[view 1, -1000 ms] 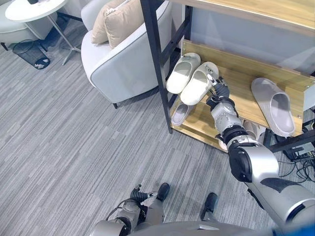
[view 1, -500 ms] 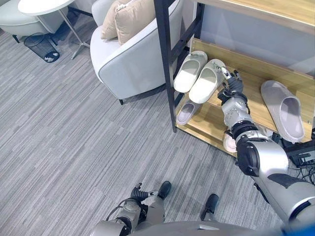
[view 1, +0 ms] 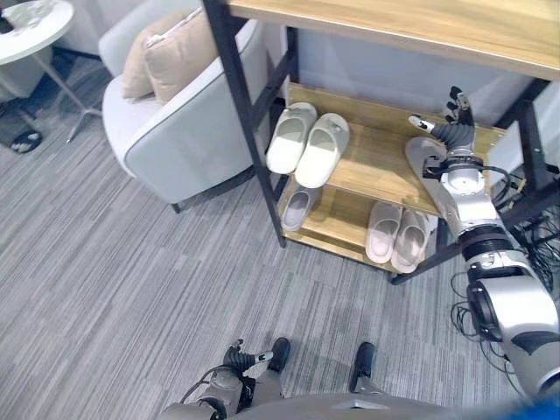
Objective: Arrange the slippers neatly on the shoe rack.
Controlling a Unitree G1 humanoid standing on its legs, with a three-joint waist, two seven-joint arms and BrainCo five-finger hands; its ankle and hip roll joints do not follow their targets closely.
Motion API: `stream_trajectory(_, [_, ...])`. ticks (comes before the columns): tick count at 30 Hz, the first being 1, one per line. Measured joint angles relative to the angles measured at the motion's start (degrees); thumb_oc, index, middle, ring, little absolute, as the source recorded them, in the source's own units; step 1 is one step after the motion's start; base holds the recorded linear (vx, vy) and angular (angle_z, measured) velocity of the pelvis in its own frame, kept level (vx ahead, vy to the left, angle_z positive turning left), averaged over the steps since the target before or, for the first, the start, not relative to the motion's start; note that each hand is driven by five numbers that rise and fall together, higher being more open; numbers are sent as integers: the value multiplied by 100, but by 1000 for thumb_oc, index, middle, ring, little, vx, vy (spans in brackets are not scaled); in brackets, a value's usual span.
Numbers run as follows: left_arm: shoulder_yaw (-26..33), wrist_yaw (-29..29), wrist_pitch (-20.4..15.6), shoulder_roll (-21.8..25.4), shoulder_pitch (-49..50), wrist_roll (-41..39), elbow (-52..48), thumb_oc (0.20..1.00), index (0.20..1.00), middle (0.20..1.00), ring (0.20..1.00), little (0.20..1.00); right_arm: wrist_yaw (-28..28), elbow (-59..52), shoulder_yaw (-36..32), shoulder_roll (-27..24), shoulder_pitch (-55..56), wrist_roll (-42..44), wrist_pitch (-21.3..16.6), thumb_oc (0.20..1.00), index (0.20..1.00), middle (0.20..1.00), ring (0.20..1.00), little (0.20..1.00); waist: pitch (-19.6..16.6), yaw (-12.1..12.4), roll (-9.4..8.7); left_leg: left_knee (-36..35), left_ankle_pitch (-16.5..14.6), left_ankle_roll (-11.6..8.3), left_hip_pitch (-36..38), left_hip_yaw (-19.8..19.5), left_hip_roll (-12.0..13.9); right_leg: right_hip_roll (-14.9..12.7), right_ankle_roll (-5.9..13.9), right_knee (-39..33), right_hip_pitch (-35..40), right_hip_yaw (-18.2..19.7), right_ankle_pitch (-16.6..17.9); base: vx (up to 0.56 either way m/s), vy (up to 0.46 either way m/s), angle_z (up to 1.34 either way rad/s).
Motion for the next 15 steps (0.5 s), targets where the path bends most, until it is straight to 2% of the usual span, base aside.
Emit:
stream_trajectory(3, [156,-22,79,-52,-216,-91,121,1000,1000,1000,1000,1000,-172,281,-160,236,-13,-319,443,1000,1000,1000,1000,1000,-42,-77,91,-80,2,1,114,131,75,68,-32,-1,0,124,24,11,1,-21])
stream_trajectory(4, [156,-22,79,-52,-216,-91,121,1000,1000,1000,1000,1000,-172,281,-160,236,-13,-319,443,1000,1000,1000,1000,1000,-42,-77,91,-80,2,1,114,131,75,68,-32,-1,0,124,24,9,-10,-17])
stream_trajectory(5, [478,-53,73,-144,-326,-247,118,1000,1000,1000,1000,1000,-200,723,-32,630,-213,-582,724,1000,1000,1000,1000,1000,-63,-94,155,-99,3,2,155,220,113,97,-46,0,-13,198,58,10,-19,-14])
stream_trajectory(7, [458,-76,9,-244,-146,-249,58,1000,1000,1000,1000,1000,-244,944,-54,637,-140,-693,874,1000,1000,1000,1000,1000,-62,-40,165,-105,3,1,140,217,108,97,-41,-1,-29,196,48,7,-20,-5])
stream_trajectory(12, [468,-81,3,-130,36,-252,52,1000,1000,1000,1000,1000,-352,800,-332,848,18,-749,1096,1000,1000,1000,1000,1000,-30,-102,140,-219,24,17,216,267,124,103,-37,0,-31,271,53,21,-12,-5])
stream_trajectory(14, [489,-80,4,-127,38,-254,51,1000,1000,1000,1000,1000,-363,510,-521,981,194,-750,1241,1000,1000,1000,1000,1000,-5,-132,100,-303,32,22,325,310,142,116,-34,0,6,288,47,36,-9,-13])
stream_trajectory(15, [500,-75,16,-112,34,-255,45,1000,1000,1000,1000,1000,-350,-16,-843,1245,505,-750,1392,1000,1000,1000,1000,1000,24,-160,52,-366,39,21,389,349,166,138,-36,0,26,324,43,19,1,-16])
